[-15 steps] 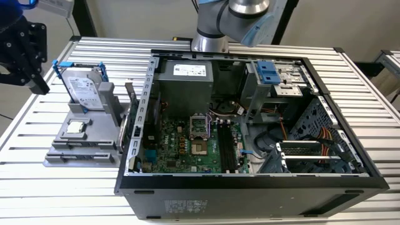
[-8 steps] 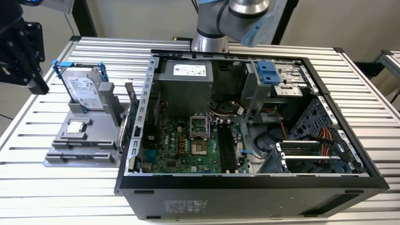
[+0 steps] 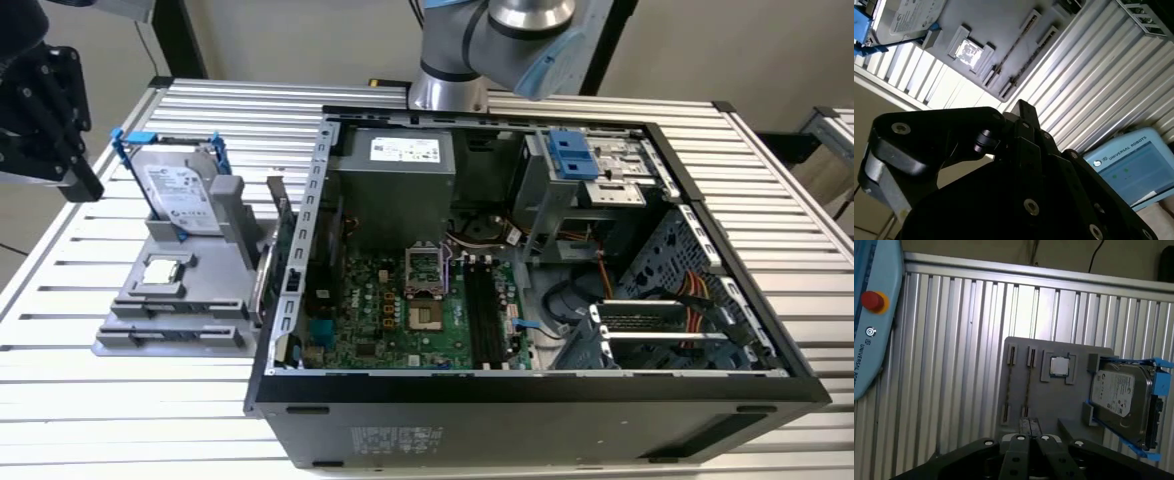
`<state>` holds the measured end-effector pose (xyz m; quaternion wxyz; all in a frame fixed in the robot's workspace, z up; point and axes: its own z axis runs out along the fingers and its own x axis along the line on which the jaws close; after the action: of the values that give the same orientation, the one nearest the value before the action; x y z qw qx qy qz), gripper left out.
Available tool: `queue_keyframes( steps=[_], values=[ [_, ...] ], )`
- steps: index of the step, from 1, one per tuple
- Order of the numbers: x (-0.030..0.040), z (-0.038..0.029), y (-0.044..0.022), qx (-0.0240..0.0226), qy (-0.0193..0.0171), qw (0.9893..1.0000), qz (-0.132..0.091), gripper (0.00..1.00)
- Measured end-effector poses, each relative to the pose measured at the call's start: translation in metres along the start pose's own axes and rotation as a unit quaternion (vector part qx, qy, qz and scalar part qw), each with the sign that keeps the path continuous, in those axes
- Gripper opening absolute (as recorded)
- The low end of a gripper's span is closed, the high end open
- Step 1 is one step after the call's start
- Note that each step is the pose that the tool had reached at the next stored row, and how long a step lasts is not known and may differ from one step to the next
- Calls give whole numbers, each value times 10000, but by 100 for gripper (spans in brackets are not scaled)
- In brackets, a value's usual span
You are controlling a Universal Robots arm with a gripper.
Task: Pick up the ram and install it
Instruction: 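Pick up the ram and move it above insertion slot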
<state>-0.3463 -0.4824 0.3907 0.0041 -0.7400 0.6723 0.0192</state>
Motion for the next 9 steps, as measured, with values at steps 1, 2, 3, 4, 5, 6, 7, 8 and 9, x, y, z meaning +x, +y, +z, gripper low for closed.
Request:
queue_keyframes(
  steps=[1,2,3,4,5,6,7,8,9],
  values=[
    [0,0,0,-1,1,10000,-34,0],
    [0,0,0,-2,1,10000,-51,0],
    [0,-1,0,-2,1,10000,-54,0],
    [0,0,0,-2,1,10000,-54,0],
    [0,-1,0,-2,1,10000,-55,0],
    [0,0,0,-2,1,10000,-55,0],
    [0,-1,0,-2,1,10000,-56,0],
    [0,-1,0,-3,1,10000,-56,0],
    [0,-1,0,-2,1,10000,-56,0]
  ],
)
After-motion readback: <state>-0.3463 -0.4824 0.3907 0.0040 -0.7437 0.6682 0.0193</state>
